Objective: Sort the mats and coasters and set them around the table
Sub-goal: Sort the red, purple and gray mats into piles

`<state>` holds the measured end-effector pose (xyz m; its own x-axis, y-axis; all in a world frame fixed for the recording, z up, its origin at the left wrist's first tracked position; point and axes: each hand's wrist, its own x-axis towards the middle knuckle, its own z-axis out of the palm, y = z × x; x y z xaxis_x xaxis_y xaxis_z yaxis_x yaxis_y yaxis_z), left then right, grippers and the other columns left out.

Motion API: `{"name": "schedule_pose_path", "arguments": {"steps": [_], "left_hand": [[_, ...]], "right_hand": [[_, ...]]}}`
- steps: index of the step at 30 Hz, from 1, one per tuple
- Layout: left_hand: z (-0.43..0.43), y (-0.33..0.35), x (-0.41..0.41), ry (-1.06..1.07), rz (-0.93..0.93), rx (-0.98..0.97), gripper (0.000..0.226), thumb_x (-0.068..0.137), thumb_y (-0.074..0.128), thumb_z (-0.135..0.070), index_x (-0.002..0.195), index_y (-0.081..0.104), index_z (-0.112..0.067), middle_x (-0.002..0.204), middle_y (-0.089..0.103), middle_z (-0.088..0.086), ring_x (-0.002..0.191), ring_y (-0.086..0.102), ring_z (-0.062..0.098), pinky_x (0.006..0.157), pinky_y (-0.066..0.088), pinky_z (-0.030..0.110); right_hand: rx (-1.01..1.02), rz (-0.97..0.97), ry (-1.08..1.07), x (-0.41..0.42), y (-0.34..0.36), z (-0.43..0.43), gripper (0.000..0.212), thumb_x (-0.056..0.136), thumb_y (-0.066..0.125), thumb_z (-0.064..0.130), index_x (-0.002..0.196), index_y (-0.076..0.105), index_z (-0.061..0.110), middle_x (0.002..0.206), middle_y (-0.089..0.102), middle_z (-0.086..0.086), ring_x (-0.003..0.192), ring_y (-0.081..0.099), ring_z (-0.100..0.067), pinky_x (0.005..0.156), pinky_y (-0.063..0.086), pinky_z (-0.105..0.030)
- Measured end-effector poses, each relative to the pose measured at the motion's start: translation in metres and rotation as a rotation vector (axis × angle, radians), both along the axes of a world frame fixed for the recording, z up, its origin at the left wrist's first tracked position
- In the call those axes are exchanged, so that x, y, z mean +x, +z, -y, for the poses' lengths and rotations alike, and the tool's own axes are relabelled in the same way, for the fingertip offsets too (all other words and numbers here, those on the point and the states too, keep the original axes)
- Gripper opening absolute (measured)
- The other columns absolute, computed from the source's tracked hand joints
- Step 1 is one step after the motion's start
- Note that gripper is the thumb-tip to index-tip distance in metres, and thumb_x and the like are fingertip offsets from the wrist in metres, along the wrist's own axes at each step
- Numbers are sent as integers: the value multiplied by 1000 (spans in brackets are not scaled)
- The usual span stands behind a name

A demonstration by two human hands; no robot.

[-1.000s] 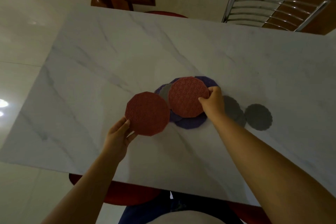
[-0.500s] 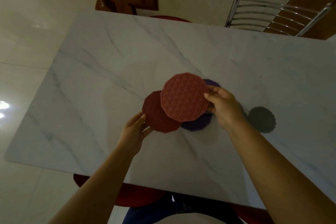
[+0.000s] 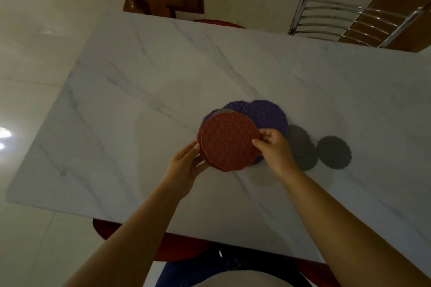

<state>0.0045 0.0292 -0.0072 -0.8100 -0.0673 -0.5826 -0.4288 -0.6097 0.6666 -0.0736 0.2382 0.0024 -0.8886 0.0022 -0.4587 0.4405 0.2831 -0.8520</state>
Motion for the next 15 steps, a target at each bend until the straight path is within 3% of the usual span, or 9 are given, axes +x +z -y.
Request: {"name": "schedule_pose_path", "arguments": {"steps": [5,9,12,15], "left_hand": [[2,-3,6,-14,6,-25,28,100,41,-11,111,66,-10,92,74,2,83,70,15,71,59,28],[6,-4,11,-6,29,-59,26,96,50,-18,112,67,-8,94,73,4,84,70,16,72,59,30],[10,-7,19,-37,54,-115,21,94,52,-8,103,70,-13,90,75,1,81,71,14,68,59,28],[18,-8,29,-57,79,-170,23,94,51,-5,106,68,-13,93,75,1,83,72,15,70,59,29]], "right_hand": [[129,-142,79,4,2,4,24,85,66,14,107,57,15,95,56,9,90,55,-7,74,42,-15],[105,-140,103,9,0,9,22,85,66,14,105,58,15,96,58,10,88,55,-5,77,43,-19],[90,-145,117,15,-4,14,19,84,66,14,101,58,19,93,58,12,87,56,-5,72,43,-13],[84,-117,193,17,-6,20,19,85,66,16,102,58,19,98,60,5,88,58,-8,77,47,-21]]}}
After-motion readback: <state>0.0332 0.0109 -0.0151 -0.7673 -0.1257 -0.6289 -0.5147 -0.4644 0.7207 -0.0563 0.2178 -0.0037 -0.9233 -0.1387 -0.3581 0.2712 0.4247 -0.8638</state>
